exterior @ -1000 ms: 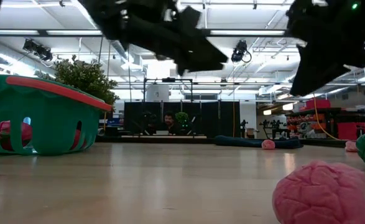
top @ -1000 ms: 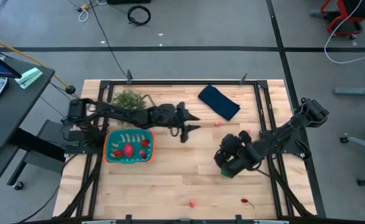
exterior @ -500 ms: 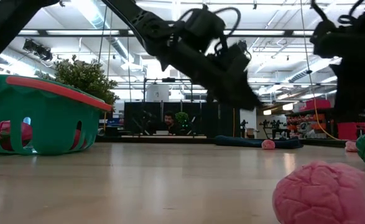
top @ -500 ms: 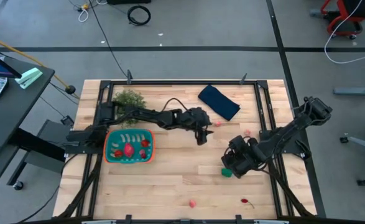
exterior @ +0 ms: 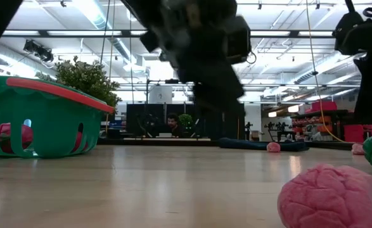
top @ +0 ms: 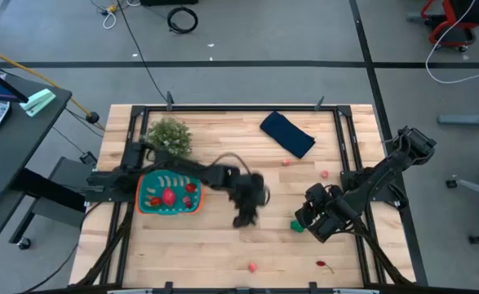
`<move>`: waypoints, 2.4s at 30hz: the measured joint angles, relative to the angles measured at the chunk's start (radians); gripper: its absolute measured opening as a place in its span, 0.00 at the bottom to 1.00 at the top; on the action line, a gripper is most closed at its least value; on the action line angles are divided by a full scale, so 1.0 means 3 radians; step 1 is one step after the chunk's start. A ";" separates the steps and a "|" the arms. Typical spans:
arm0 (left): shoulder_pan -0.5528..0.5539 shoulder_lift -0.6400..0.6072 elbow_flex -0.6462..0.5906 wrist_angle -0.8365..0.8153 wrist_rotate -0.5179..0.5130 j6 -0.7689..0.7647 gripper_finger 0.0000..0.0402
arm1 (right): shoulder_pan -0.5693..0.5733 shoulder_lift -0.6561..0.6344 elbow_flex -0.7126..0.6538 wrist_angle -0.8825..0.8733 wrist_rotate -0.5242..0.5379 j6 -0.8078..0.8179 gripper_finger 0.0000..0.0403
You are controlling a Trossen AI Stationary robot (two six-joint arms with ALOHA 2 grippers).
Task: Pick and placing Produce into tupperware
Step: Put the peach into the green basket
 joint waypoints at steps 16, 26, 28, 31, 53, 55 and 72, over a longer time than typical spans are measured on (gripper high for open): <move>-0.1104 0.0010 -0.0003 -0.0023 -0.1140 -0.0217 0.36 | -0.0001 0.0003 0.0000 0.0000 0.0039 -0.0132 0.41; -0.1342 0.0241 -0.0003 0.0930 -0.1483 -0.0261 0.52 | -0.0001 0.0004 0.0000 0.0072 0.0043 -0.0284 0.41; -0.1362 0.0292 -0.0003 0.1016 -0.1589 -0.0328 0.54 | -0.0001 0.0005 0.0000 0.0084 0.0048 -0.0329 0.41; -0.1376 0.0360 -0.0003 0.1013 -0.1741 -0.0444 0.56 | -0.0001 0.0005 0.0000 0.0089 0.0086 -0.0405 0.41; -0.1363 0.0582 0.0000 0.1134 -0.1885 -0.1248 0.42 | 0.0022 0.0005 0.0000 0.0102 0.0207 -0.0650 0.41; -0.1374 0.0582 0.0000 0.1129 -0.1887 -0.1318 0.40 | 0.0022 0.0005 0.0000 0.0103 0.0206 -0.0651 0.41; -0.1538 0.0581 0.0005 0.0979 -0.1929 -0.1367 0.40 | 0.0022 0.0005 0.0000 0.0177 0.0200 -0.0650 0.41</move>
